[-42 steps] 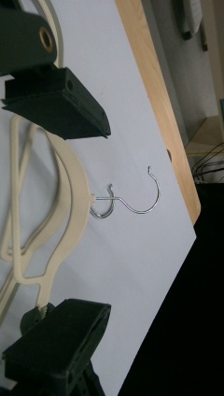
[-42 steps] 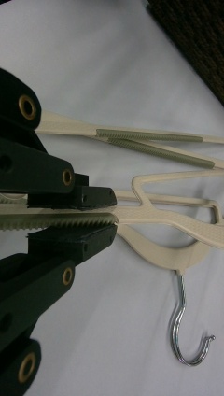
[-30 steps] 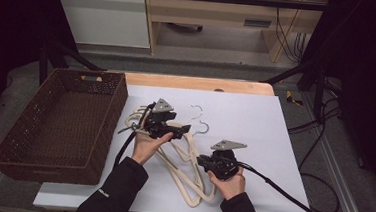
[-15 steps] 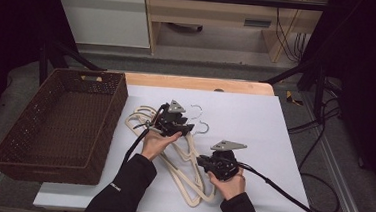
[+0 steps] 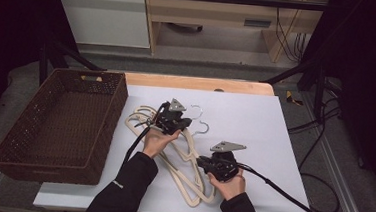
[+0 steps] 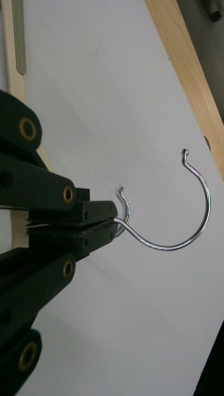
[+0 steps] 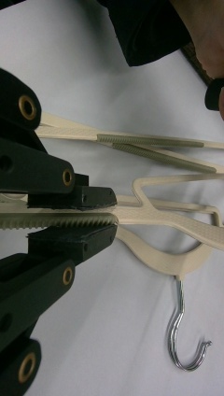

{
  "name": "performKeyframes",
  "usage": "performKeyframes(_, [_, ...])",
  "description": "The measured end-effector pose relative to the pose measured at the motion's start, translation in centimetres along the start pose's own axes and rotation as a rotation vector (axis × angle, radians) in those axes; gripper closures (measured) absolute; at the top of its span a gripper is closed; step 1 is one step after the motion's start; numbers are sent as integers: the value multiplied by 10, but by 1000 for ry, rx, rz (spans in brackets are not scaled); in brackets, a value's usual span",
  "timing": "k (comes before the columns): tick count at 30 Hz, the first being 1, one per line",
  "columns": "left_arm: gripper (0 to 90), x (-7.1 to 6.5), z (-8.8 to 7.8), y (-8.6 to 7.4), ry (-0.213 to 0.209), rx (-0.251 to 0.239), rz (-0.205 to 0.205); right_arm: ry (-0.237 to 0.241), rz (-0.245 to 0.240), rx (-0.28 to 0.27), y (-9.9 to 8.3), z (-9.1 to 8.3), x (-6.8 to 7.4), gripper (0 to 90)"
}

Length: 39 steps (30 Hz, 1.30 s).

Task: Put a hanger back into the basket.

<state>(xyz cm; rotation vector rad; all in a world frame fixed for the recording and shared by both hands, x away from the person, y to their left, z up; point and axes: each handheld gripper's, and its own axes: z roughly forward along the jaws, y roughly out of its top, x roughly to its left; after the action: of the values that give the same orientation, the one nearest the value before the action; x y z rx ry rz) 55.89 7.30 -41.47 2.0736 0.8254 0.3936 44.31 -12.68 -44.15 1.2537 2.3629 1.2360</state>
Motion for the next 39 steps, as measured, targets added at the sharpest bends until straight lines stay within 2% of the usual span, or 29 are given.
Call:
performKeyframes(4, [885,-3,-8,1,-6,1,17,17,-4,5,0,0,0,798])
performKeyframes(7, [887,-9,-15,2,-3,2,46,41,6,-26,1,-4,2,713])
performKeyframes(8, [887,-10,-17,1,-3,1,56,39,-4,-34,1,-5,2,677])
performKeyframes(12, [888,-16,-26,0,2,-17,63,47,7,-91,6,-11,0,544])
performKeyframes(14, [888,-17,-31,0,0,-24,70,74,12,-118,10,-12,-4,513])
performKeyframes(17, [888,-19,-35,0,-1,-28,72,134,77,-155,19,-11,-9,490])
performKeyframes(22, [888,-22,-38,-2,-1,-28,81,158,99,-180,30,-3,-12,522])
performKeyframes(27, [888,-23,-42,-3,-6,-33,80,185,106,-130,38,14,-4,593])
performKeyframes(29, [888,-24,-45,-3,-11,-39,84,178,96,-121,40,19,-1,637])
performKeyframes(31, [887,-26,-47,-3,-19,-44,84,177,120,-108,42,23,1,684])
performKeyframes(33, [887,-27,-49,-4,-20,-46,81,174,123,-99,42,27,-1,731])
performKeyframes(36, [885,-28,-51,-4,-22,-49,83,212,135,-91,41,29,-1,799])
performKeyframes(39, [875,-27,-55,-4,-31,-59,72,215,160,-85,41,28,0,820])
